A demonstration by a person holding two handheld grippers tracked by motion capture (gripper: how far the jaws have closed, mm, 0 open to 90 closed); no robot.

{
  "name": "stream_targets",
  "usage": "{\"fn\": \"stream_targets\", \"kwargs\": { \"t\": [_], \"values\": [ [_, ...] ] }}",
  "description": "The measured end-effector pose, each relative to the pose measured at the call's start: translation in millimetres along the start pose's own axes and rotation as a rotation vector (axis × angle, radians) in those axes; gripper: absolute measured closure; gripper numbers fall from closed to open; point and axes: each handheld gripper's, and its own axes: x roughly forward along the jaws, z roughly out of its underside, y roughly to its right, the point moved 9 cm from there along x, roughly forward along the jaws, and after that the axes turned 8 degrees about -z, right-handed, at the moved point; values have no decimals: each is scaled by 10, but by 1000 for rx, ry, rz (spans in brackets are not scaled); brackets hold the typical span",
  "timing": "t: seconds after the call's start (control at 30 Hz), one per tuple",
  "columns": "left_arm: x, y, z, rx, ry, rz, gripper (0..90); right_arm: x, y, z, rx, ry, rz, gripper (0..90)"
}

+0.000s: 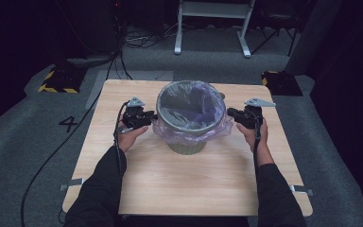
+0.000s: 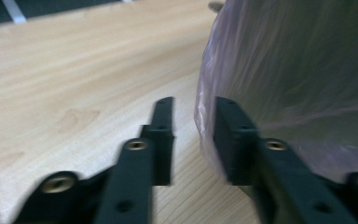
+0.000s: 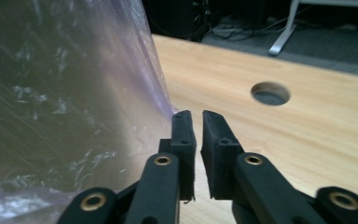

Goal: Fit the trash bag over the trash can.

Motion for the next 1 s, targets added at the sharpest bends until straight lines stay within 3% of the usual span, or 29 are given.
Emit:
{"fn": "stream_targets", "kwargs": {
  "t": [0.07, 0.1, 0.2, 0.3, 0.37, 0.53, 0.67, 0.8, 0.9, 1.0],
  "values": [
    [-43, -12, -19, 6, 7, -8, 493, -34, 7, -26, -6, 11, 7, 763],
    [-139, -30, -60, 14, 27, -12, 430, -120, 4, -79, -29, 24, 6, 720],
    [-315, -57, -117, 27, 66, -34, 316, -230, 4, -128, -62, 29, 17, 654],
    [-484, -38, -143, 51, 101, -22, 290, -348, -17, -166, -72, 38, -2, 579],
    [-578, -5, -132, 67, 97, -5, 298, -420, -37, -177, -82, 38, -12, 538],
    [-787, 198, -96, 154, 115, 40, 269, -597, -170, -205, -95, 60, -97, 453],
    [-888, 425, -63, 194, 126, 96, 219, -696, -311, -219, -164, 48, -106, 392],
    [-940, 656, -52, 245, 130, 142, 172, -765, -514, -231, -244, 38, -144, 345],
    [-965, 812, -53, 283, 138, 180, 170, -784, -683, -194, -309, 22, -180, 314],
    [-931, 927, -18, 315, 116, 191, 200, -788, -845, -117, -360, 3, -215, 286]
  ]
}}
